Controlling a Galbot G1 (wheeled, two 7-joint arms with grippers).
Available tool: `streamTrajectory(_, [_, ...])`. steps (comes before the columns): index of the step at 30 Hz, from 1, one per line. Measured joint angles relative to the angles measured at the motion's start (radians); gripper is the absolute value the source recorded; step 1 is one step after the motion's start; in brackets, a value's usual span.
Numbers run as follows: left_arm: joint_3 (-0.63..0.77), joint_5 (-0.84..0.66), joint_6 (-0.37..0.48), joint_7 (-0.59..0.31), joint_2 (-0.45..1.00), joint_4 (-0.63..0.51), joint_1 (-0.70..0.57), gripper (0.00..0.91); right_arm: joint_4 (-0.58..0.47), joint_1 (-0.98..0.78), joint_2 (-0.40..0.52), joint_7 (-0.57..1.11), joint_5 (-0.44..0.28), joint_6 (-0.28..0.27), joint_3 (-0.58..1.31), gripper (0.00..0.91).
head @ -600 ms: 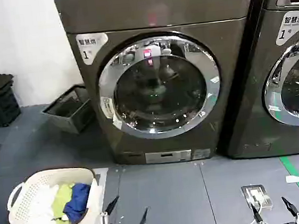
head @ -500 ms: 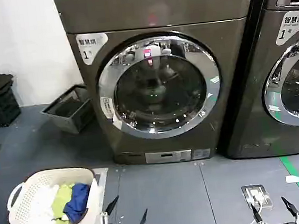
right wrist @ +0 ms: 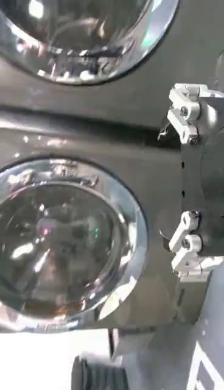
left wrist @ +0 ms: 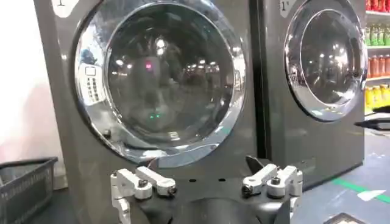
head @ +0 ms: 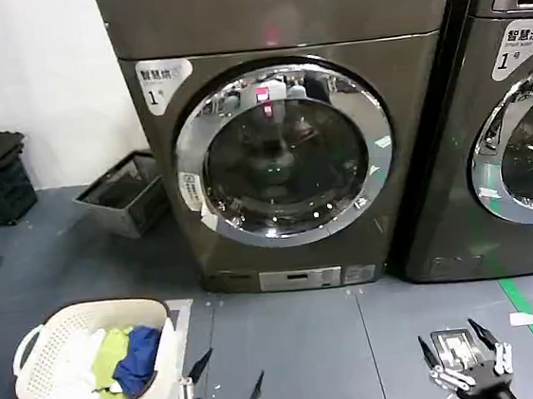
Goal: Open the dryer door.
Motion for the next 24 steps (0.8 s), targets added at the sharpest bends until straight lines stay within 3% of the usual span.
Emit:
streamTrajectory(5, [-0.010, 0.001, 0.000, 0.000, -0.001, -0.007, 0.007, 0.907, -0.020, 0.093, -0.100, 0.006, 0.059, -0.029, -0.062, 0.907])
streamTrajectory(17, [-0.022, 0.007, 0.004, 0.001, -0.009, -0.015, 0.012, 0.907, -0.085, 0.359, -0.357, -0.001, 0.239, -0.036, -0.199, 0.907])
streamTrajectory(24, [-0.016, 0.014, 0.006, 0.001, -0.016, -0.016, 0.008, 0.907, -0.128, 0.550, -0.433, -0.002, 0.285, -0.035, -0.348, 0.907])
